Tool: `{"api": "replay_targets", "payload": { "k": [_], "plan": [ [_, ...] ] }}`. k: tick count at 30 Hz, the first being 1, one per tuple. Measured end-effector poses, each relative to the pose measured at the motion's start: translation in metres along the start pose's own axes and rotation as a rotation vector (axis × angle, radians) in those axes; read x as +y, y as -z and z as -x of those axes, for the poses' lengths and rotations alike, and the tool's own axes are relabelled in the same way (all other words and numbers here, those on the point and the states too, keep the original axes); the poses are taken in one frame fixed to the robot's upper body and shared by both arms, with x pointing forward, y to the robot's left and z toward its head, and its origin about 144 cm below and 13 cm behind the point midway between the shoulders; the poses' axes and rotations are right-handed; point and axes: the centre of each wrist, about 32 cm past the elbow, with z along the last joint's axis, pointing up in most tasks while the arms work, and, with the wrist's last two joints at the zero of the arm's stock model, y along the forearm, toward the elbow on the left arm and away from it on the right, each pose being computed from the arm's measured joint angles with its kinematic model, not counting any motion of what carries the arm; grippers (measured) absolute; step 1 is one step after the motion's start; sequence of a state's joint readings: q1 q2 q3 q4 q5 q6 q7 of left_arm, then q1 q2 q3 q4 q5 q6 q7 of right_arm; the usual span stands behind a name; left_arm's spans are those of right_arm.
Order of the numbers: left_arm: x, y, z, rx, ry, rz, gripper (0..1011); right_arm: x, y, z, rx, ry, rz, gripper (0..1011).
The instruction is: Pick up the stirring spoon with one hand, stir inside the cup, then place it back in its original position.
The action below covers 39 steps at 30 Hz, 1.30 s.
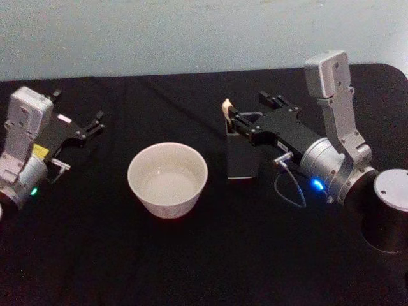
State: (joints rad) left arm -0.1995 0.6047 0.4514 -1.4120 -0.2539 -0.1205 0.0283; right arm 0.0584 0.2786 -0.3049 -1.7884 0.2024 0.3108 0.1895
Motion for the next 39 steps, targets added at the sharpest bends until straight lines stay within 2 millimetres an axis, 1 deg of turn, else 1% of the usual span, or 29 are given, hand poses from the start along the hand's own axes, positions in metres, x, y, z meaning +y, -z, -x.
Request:
{"api": "replay_targets", "payload": {
  "k": [1,4,5,8,9,10,18,21,26,29,30,32,36,39],
  "plan": [
    [0.000,0.000,0.000,0.000,0.000,0.000,1001,0.000,0.000,0.000,0.000,0.000,0.000,746],
    [0.000,0.000,0.000,0.000,0.000,0.000,1001,0.000,0.000,0.000,0.000,0.000,-0.001,861],
    [0.000,0.000,0.000,0.000,0.000,0.000,1001,0.000,0.000,0.000,0.000,0.000,-0.001,861],
    [0.000,0.000,0.000,0.000,0.000,0.000,1001,0.000,0.000,0.000,0.000,0.000,-0.001,959],
    [0.000,0.000,0.000,0.000,0.000,0.000,1001,0.000,0.000,0.000,0.000,0.000,-0.001,967],
    [0.000,0.000,0.000,0.000,0.000,0.000,1001,0.000,0.000,0.000,0.000,0.000,-0.001,1000],
    [0.000,0.000,0.000,0.000,0.000,0.000,1001,0.000,-0.001,-0.001,0.003,-0.006,-0.004,1003],
    [0.000,0.000,0.000,0.000,0.000,0.000,1001,0.000,-0.004,-0.004,0.012,-0.008,-0.021,1003],
    [0.000,0.000,0.000,0.000,0.000,0.000,1001,0.002,-0.011,-0.012,0.030,0.030,-0.062,1003],
    [0.000,0.000,0.000,0.000,0.000,0.000,1001,0.005,-0.011,-0.023,0.036,0.098,-0.081,1003],
    [0.000,0.000,0.000,0.000,0.000,0.000,1001,0.005,-0.011,-0.023,0.036,0.098,-0.081,1003],
    [0.000,0.000,0.000,0.000,0.000,0.000,1001,0.008,-0.007,-0.030,0.028,0.141,-0.080,1002],
    [0.000,0.000,0.000,0.000,0.000,0.000,1001,0.014,0.008,-0.047,0.003,0.221,-0.072,1003],
    [0.000,0.000,0.000,0.000,0.000,0.000,1001,0.015,0.016,-0.054,-0.005,0.241,-0.062,1003]
  ]
}}
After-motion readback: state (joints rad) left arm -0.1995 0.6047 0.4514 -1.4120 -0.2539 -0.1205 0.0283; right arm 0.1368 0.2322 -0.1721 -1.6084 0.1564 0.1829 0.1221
